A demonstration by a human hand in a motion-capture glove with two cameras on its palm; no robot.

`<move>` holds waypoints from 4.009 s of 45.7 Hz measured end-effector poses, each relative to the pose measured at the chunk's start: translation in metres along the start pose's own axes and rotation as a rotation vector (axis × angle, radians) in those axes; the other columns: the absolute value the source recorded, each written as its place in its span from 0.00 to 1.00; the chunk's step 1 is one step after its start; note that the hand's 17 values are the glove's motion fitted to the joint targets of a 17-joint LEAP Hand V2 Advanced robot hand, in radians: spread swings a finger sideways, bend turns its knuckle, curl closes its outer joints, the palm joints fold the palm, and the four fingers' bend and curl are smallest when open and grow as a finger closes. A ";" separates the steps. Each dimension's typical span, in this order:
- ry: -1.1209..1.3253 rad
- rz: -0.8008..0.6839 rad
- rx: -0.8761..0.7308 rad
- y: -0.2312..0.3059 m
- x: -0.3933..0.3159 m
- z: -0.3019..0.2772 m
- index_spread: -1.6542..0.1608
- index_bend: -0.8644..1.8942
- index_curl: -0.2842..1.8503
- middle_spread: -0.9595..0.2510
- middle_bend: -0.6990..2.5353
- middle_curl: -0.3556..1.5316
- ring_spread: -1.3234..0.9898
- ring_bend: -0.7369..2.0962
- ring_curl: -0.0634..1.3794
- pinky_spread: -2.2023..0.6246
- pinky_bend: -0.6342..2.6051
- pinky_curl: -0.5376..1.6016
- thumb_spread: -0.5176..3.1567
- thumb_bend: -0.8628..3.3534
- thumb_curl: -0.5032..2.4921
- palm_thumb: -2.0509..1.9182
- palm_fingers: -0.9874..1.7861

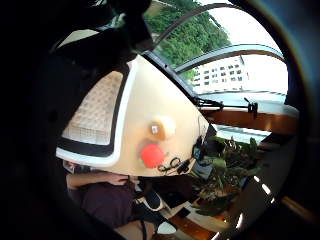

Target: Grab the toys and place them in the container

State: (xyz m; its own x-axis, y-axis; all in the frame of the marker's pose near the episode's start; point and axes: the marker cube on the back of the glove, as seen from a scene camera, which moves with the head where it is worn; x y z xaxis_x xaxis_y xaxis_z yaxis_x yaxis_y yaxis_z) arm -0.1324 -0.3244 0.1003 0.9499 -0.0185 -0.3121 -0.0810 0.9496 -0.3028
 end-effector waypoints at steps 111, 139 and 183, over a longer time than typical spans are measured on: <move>0.093 -0.007 -0.014 -0.115 -0.049 0.089 0.64 0.55 0.54 0.47 0.52 0.69 0.40 0.76 0.52 0.65 0.60 0.51 0.24 0.23 0.51 0.69 0.61; -0.026 0.001 0.005 0.020 0.045 -0.041 0.75 0.35 0.34 0.78 0.25 0.40 0.58 0.39 0.27 0.80 0.50 0.43 0.48 0.20 0.37 0.57 0.25; -0.174 0.126 -0.310 0.202 0.177 0.300 0.78 0.32 0.23 0.81 0.25 0.31 0.60 0.38 0.28 0.81 0.51 0.42 0.47 0.19 0.30 0.54 0.26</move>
State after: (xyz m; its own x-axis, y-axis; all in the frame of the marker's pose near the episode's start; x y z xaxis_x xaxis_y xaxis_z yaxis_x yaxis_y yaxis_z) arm 0.1102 -0.0419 0.2534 0.9615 0.1714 -0.2146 -0.2629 0.8007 -0.5383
